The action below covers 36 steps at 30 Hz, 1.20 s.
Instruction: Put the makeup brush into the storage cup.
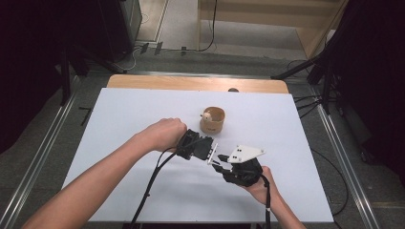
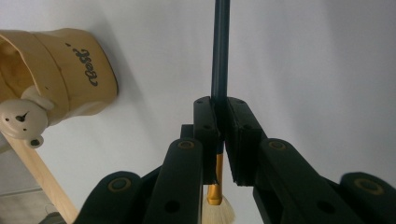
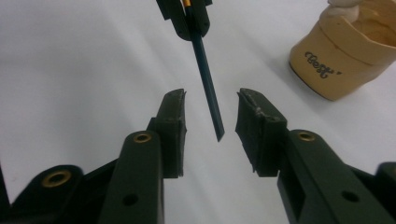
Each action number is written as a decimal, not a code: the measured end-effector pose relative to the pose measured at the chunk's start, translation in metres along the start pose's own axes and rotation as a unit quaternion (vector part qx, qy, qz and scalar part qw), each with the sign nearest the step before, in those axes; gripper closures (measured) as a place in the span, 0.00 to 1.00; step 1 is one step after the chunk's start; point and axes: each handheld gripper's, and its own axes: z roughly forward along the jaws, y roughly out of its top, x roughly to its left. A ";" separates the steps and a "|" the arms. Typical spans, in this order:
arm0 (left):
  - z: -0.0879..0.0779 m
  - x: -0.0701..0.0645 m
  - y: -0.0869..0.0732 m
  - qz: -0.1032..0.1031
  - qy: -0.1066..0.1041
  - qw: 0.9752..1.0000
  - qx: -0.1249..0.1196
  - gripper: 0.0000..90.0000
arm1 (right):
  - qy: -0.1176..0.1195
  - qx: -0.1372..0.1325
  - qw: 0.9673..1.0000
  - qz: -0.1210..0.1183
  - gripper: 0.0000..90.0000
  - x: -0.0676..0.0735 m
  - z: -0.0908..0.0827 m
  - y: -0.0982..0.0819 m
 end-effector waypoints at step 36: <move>-0.012 -0.004 0.022 0.039 0.007 0.999 -0.028 0.93 | -0.011 0.023 1.000 -0.009 0.89 0.004 0.016 -0.008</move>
